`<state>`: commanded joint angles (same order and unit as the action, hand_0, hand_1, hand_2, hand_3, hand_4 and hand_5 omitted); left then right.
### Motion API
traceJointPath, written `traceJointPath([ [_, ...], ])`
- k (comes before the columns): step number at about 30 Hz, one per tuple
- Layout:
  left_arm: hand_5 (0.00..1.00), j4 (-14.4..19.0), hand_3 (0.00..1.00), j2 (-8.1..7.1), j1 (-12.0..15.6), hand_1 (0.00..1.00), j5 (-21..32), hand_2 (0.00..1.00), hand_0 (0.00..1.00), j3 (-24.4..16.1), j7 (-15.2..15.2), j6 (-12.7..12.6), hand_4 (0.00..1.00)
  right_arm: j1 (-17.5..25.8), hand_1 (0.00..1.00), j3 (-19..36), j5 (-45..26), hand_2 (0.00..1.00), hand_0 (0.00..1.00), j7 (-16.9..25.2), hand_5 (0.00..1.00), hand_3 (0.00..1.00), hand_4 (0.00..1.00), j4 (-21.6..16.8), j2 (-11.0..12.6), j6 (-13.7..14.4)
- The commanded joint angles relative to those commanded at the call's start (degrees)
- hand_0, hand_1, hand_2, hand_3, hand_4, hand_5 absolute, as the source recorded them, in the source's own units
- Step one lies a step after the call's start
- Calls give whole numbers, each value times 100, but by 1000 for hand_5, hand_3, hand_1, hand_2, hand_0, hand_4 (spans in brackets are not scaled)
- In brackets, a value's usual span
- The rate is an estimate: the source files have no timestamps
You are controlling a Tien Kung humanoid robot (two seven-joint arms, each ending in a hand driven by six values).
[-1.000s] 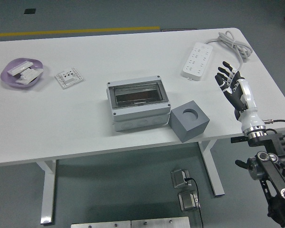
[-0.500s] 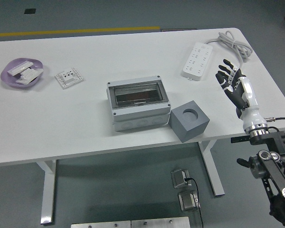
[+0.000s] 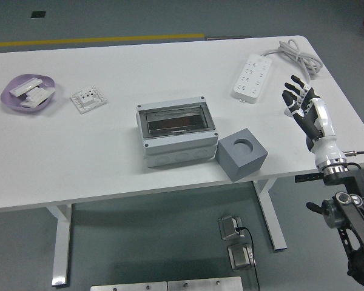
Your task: Pick up the cylinder from the cube,place it in the box,flap close box
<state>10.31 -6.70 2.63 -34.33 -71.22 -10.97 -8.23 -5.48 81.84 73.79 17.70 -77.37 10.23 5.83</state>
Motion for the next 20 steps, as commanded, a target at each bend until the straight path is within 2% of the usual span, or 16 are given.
traceJointPath([
  [8,204,0,678,38,-2,651,212,606,664,279,45,51,642,8,836,146,-31,854,871,-5,684,896,998,-209,75,-36],
  [20,206,0,676,61,67,651,535,606,664,702,95,115,643,16,834,97,63,850,869,-5,681,892,998,-204,91,-50],
])
